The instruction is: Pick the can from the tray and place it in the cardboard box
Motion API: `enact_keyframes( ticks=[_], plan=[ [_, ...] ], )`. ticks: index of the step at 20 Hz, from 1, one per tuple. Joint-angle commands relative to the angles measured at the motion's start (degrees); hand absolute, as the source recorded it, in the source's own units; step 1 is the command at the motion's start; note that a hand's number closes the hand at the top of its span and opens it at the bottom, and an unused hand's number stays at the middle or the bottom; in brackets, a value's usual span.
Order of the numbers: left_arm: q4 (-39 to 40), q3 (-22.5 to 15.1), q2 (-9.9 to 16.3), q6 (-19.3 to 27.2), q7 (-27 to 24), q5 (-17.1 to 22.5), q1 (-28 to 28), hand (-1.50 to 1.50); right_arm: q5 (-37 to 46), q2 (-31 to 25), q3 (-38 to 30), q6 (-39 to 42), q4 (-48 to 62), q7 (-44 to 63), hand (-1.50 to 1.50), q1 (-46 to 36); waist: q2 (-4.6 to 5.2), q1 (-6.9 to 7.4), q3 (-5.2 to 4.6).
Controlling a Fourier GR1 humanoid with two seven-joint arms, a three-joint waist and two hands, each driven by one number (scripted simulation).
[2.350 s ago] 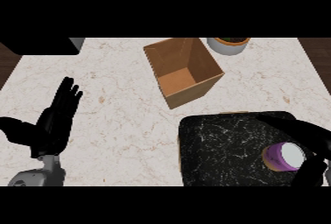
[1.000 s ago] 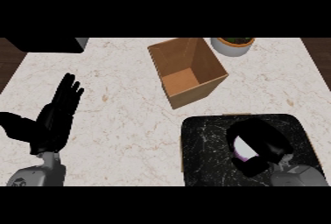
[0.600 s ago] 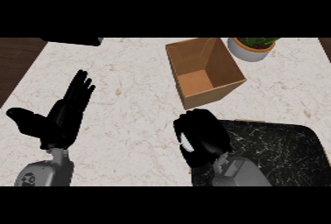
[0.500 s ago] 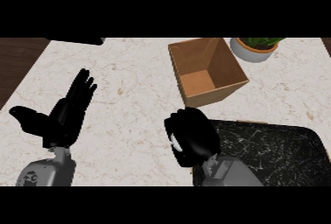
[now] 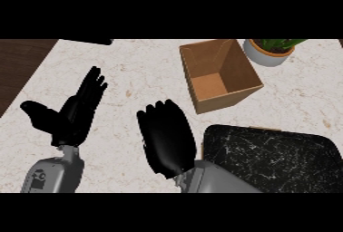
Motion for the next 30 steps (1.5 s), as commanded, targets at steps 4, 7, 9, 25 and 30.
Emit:
enact_keyframes(
  ticks=[4,7,9,25,30],
  plan=[
    [1.8,0.8,0.4,0.4,-0.1,-0.4,-0.6,0.00,0.3,0.1,1.7,-13.2,1.5,19.8,1.50,-11.7,-0.35,-1.20,-0.08],
    [2.1,0.4,-0.5,1.0,-1.2,-0.9,-0.9,0.00,0.5,0.1,1.0,-14.4,5.2,26.5,1.50,-18.9,-0.29,-1.52,-0.15],
    [1.8,1.0,0.6,0.0,-0.9,-0.2,-0.3,0.00,-0.1,0.1,-0.1,-16.9,7.4,29.8,1.50,-21.7,-0.26,-1.53,-0.12],
    [1.0,3.8,1.9,-1.2,-4.1,1.2,4.0,0.00,-5.2,0.1,-2.4,-21.5,32.7,33.5,1.50,-38.0,-0.10,-4.86,-0.03],
    [0.7,6.4,3.3,0.2,0.5,2.3,0.5,0.00,-7.3,0.1,-3.6,-23.1,42.6,25.3,1.50,-37.2,0.02,-6.46,0.08]
  ],
)
